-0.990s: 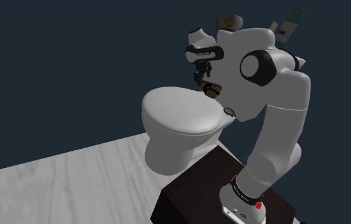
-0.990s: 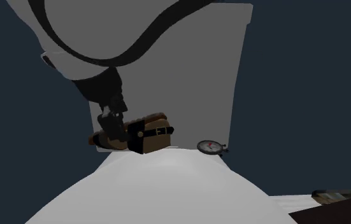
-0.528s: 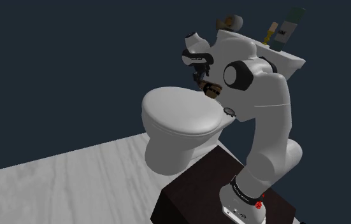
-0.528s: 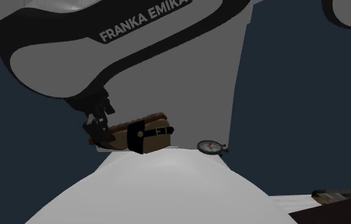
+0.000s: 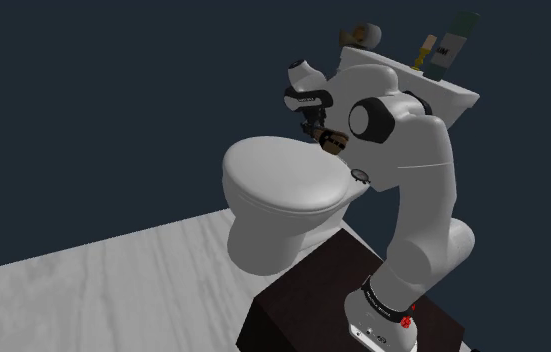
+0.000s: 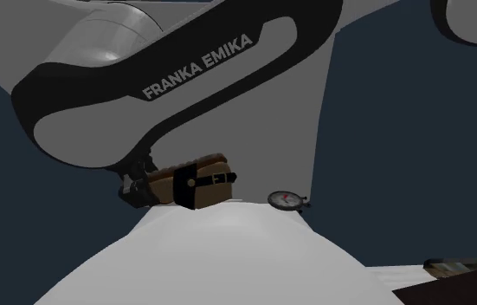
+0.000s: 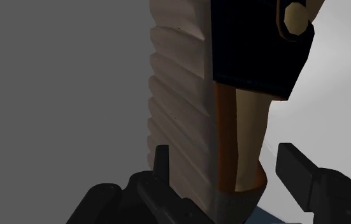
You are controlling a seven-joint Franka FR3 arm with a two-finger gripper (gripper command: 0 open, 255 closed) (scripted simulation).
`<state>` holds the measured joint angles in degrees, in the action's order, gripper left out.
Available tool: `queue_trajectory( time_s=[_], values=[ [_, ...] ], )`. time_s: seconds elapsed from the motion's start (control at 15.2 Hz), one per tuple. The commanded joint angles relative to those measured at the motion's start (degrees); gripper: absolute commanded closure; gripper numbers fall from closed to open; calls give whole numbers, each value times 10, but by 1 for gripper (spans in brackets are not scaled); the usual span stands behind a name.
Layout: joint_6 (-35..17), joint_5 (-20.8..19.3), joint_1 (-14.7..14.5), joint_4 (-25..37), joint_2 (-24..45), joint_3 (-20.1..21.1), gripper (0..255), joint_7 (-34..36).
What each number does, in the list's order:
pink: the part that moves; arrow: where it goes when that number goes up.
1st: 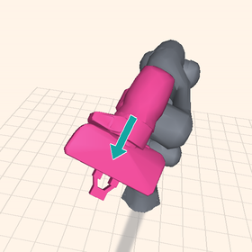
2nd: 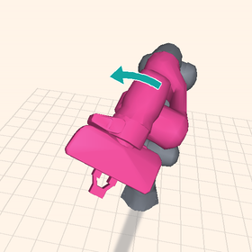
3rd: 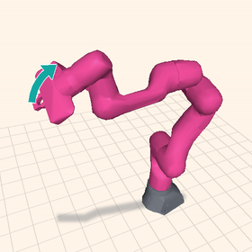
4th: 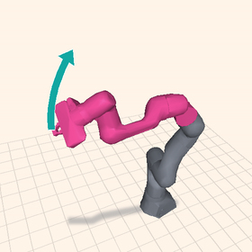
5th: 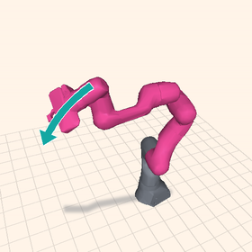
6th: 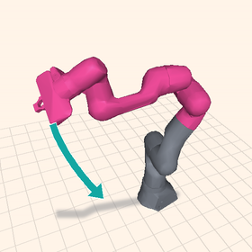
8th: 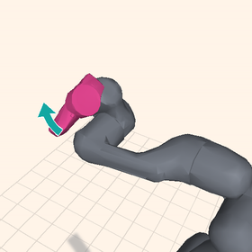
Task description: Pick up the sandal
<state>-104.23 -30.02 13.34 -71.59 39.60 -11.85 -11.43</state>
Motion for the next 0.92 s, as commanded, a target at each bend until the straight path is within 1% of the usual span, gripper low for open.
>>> queue_trajectory(
  time_s=[0.0, 0.46, 0.53, 0.86],
  values=[
    [-1, 0, 0, 1, 1, 0, 255, 1],
    [0, 1, 1, 4, 3, 0, 255, 0],
    [-2, -1, 0, -4, -2, 0, 255, 1],
    [24, 2, -1, 19, -10, -1, 255, -15]
  ],
)
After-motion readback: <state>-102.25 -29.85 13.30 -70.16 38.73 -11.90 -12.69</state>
